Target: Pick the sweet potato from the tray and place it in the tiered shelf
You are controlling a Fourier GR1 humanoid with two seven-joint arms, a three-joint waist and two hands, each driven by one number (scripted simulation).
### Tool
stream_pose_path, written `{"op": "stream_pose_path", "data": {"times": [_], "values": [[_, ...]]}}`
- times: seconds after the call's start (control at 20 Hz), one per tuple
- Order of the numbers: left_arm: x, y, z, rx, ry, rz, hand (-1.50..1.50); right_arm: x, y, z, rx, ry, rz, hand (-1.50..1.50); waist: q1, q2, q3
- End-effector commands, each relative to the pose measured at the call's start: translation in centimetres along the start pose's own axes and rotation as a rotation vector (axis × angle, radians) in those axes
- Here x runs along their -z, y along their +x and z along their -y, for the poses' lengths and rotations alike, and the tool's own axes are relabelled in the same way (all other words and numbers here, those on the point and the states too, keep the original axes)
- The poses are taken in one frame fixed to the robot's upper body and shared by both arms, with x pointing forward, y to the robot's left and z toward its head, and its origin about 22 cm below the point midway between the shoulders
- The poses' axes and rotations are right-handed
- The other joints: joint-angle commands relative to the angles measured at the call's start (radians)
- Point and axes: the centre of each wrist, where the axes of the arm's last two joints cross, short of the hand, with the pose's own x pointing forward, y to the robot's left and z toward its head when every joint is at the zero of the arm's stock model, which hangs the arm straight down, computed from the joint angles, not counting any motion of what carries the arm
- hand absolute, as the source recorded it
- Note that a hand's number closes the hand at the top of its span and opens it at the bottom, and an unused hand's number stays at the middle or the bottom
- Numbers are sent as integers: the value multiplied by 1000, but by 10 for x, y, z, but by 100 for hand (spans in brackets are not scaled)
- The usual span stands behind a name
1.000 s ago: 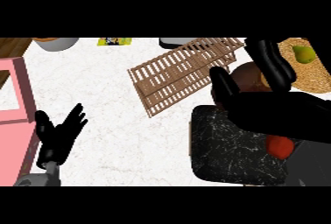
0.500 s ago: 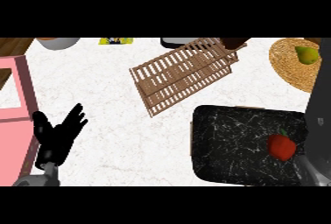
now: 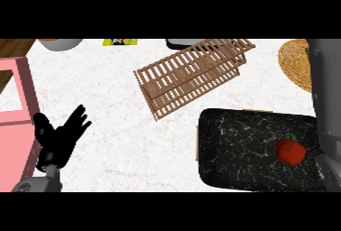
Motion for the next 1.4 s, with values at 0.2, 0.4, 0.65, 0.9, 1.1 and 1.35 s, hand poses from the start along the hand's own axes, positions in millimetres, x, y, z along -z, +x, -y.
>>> {"op": "stream_pose_path", "data": {"times": [0.2, 0.4, 0.65, 0.9, 1.1, 1.35], "values": [[0, -3, -15, -14, 16, -40, 0, 33, -16, -18, -7, -15, 6, 150, 1, 1, -3], [3, 3, 10, -12, 10, -26, 0, 46, -36, -32, -28, -24, -4, 150, 2, 3, -3], [-10, 10, -5, 16, 0, -18, 0, 51, -40, -43, -17, -50, 41, 150, 2, 0, -3], [-4, -19, 5, 8, -10, -38, 0, 59, -32, -38, -2, -35, 72, 150, -1, 1, -3], [-5, 0, 10, -9, 2, -22, 0, 61, -38, -50, -31, -18, 70, 150, -3, -1, -3], [-4, -11, 4, -11, 16, -49, 0, 64, -39, -36, 137, -87, -16, 150, -3, 0, -3]]}}
